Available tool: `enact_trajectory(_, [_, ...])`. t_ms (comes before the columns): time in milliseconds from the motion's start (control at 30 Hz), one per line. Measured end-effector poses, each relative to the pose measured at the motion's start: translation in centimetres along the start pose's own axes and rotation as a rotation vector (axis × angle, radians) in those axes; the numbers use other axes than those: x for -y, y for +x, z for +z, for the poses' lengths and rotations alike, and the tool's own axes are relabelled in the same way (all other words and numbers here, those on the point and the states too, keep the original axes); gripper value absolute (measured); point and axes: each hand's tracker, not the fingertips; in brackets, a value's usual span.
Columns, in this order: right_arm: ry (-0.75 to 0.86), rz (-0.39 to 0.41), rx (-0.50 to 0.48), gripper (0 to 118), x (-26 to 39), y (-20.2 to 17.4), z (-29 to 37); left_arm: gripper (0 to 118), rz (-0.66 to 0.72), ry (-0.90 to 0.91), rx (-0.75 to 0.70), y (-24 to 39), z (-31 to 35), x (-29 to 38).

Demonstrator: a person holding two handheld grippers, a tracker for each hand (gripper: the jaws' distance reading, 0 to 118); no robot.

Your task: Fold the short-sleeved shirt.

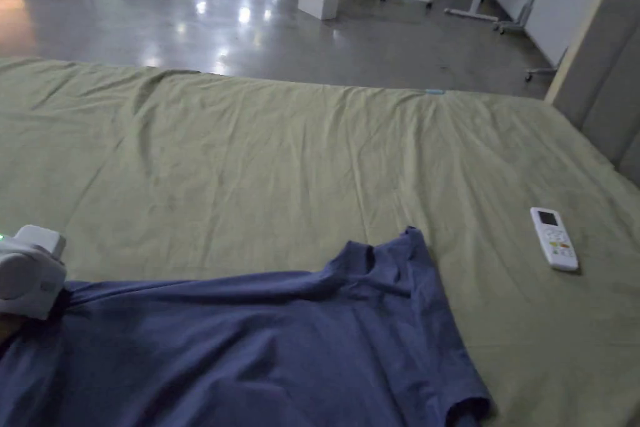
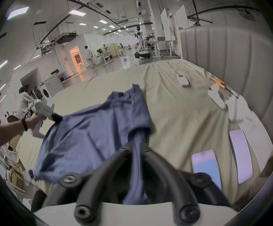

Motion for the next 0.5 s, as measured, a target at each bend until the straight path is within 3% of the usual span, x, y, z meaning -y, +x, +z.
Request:
enact_trajectory(67, [-0.007, 0.018, -0.002, 68, -3.8, 0.0, -3.6, 7, -0.073, -0.022, -0.022, 1.0, -0.2, -0.3])
enact_trajectory(100, [-0.025, 0.046, 0.017, 91, -5.2, -0.2, -5.5, 7, -0.073, -0.035, -0.022, 1.2, -0.4, -0.5])
enact_trajectory(133, [-0.034, 0.062, 0.027, 96, -6.8, -0.2, -7.7, 7, -0.077, -0.051, -0.016, 1.1, -0.4, -1.0])
enact_trajectory(267, [-0.138, 0.113, 0.041, 94, -12.0, -0.1, -17.3, 7, -0.058, -0.118, 0.013, 0.6, -0.5, -2.3])
enact_trajectory(500, [-0.300, -0.032, 0.105, 94, -13.3, 0.3, -29.4, 7, -0.042, -0.145, 0.009, 0.5, -0.8, -2.7])
